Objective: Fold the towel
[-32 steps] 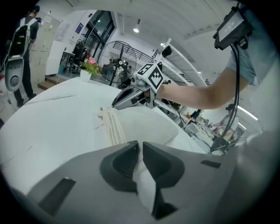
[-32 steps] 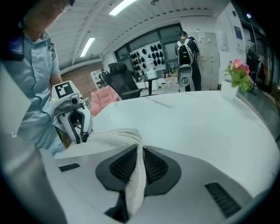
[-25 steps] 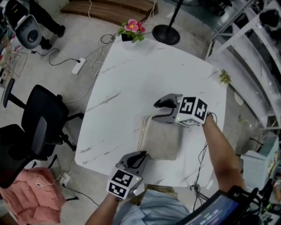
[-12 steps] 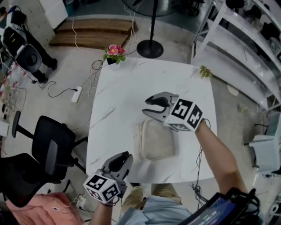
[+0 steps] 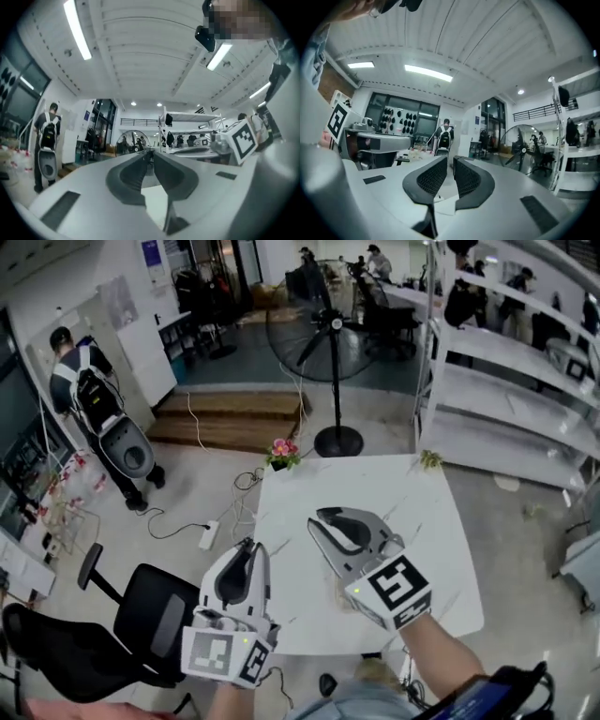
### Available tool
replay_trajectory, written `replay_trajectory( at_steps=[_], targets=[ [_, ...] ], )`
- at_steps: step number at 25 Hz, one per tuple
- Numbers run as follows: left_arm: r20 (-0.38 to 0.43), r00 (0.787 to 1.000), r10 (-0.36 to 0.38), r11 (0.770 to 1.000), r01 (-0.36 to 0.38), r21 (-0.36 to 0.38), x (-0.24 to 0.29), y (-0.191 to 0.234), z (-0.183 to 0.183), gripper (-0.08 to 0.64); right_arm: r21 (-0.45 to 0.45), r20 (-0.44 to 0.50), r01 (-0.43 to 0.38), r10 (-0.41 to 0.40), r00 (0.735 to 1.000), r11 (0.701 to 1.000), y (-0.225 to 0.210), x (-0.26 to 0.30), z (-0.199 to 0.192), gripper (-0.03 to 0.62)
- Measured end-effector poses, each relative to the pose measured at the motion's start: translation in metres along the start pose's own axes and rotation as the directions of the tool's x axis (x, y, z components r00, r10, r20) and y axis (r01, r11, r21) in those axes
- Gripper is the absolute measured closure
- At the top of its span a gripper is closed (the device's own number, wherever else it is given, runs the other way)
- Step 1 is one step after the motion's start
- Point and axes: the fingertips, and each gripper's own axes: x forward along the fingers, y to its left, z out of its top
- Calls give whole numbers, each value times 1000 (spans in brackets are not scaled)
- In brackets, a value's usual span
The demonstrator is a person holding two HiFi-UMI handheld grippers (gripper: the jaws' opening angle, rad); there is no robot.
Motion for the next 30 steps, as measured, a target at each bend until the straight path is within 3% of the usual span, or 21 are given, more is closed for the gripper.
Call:
replay_trajectory(
  at_steps=[4,10,30],
  targets=[
    [83,994,73,995,-79,68,-31,-1,28,517,-21,69,78,-76,995,997,27,-26,25,575],
    [62,991,116,989,-121,84,-46,-2,33,538,-29,75,110,-107,991,994,48,-41,24,577],
    [68,995,69,992,-76,104,-36,-10,41,543,-66,108,186,-178,978,980,48,-53,32,580]
  ],
)
